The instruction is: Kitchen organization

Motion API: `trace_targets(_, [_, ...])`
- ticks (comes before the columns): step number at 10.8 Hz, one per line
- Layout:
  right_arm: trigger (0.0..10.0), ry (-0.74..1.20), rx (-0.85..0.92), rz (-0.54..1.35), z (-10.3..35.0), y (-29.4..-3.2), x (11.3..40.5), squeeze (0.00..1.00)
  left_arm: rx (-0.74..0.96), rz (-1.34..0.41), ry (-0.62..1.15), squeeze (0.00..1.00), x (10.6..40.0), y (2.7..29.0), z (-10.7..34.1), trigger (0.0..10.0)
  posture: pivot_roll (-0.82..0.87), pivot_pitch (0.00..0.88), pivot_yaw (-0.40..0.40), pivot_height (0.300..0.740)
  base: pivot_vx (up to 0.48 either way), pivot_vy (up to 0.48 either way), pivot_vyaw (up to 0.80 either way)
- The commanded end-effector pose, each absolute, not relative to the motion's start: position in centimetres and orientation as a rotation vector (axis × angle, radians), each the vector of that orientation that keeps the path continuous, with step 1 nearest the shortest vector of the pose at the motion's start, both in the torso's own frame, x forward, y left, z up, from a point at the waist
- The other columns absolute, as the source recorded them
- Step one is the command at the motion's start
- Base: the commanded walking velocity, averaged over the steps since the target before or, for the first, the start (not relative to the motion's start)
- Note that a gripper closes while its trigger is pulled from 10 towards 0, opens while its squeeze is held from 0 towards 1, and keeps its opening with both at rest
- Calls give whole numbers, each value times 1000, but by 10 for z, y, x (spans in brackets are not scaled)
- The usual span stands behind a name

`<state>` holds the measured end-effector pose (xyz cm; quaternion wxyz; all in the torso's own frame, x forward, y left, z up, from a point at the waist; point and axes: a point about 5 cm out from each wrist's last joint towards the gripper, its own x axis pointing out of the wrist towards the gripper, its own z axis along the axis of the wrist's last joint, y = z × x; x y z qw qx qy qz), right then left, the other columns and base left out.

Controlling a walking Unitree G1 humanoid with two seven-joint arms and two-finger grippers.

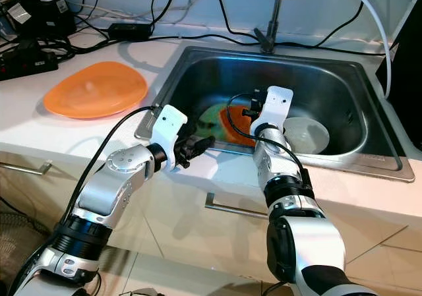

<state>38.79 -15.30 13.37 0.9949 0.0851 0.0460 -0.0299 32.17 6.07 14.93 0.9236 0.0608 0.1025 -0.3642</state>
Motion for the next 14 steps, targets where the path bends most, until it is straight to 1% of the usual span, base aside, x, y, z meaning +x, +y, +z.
trace_targets(1, [10000, 96, 149, -38, 132, -148, 388, 0, 121, -735, 188, 0, 321, 61, 153, 10000, 104, 0, 19, 740, 0, 0, 0])
trace_targets(2, [10000, 35, 107, -20, 141, -146, 389, 0, 127, -697, 146, 0, 325, 64, 157, 10000, 102, 0, 19, 740, 0, 0, 0])
trace_targets(4, [10000, -165, 83, 47, 166, -136, 384, 0, 207, -553, -14, 0, 336, 75, 170, 10000, 92, 0, 18, 740, 0, 0, 0])
trace_targets(6, [10000, -240, 65, 76, 173, -135, 377, 0, 240, -504, -53, 0, 338, 78, 172, 10000, 79, 0, 19, 740, 0, 0, 0])
trace_targets(7, [10000, -298, 24, 97, 176, -137, 362, 0, 255, -449, -97, 0, 341, 83, 170, 10000, 61, 0, 21, 740, 0, 0, 0])
trace_targets(8, [10000, -304, 21, 98, 175, -139, 358, 0, 253, -437, -107, 0, 342, 84, 170, 10000, 58, 0, 22, 740, 0, 0, 0])
trace_targets(10, [10000, -298, -17, 87, 164, -154, 338, 0, 293, -394, -148, 0, 341, 93, 168, 10000, 53, 2, 22, 740, 0, 0, 0])
trace_targets(11, [10000, -290, -23, 75, 162, -160, 333, 0, 304, -386, -153, 0, 339, 97, 165, 10000, 49, 7, 21, 740, 0, 0, 0])
trace_targets(13, [10000, -255, -17, 97, 152, -156, 325, 0, 346, -356, -136, 0, 334, 110, 157, 10000, 55, 13, 20, 740, 0, 0, 0])
trace_targets(14, [10000, -234, 11, 106, 147, -148, 323, 0, 374, -334, -131, 0, 334, 115, 155, 10000, 64, 12, 22, 740, 0, 0, 0])
